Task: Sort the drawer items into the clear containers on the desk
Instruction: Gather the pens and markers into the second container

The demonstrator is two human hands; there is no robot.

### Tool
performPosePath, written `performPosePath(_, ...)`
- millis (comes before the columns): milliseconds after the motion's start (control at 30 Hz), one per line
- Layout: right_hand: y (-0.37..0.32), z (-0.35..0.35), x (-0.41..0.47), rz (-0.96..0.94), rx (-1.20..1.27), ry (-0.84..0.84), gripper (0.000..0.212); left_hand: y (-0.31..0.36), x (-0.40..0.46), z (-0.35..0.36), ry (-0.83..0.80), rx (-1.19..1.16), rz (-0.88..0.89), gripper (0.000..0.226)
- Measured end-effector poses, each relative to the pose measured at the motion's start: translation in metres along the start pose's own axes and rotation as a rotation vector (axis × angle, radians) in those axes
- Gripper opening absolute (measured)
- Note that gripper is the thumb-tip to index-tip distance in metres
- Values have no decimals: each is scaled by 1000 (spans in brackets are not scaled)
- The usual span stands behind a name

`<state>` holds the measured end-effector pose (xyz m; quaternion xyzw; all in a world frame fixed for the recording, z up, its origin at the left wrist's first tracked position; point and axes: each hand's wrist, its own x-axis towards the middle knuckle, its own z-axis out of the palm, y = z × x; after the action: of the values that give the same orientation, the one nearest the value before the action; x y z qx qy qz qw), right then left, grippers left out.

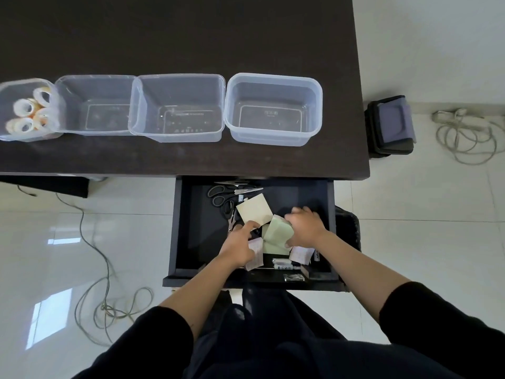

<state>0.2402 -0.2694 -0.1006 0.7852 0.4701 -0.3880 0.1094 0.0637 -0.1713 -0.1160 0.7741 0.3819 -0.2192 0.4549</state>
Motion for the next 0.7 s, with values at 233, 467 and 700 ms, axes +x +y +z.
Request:
performPosePath(233, 4, 4, 3, 10, 20, 2, 40, -6, -1, -3, 157, -87, 64, 66)
performPosePath(467, -3, 13, -1, 0, 94, -31, 52, 5, 15, -26, 151, 124, 103, 87)
performPosePath(700, -5, 19, -1, -28, 80, 16, 53, 9, 18, -32, 96, 169, 35, 82)
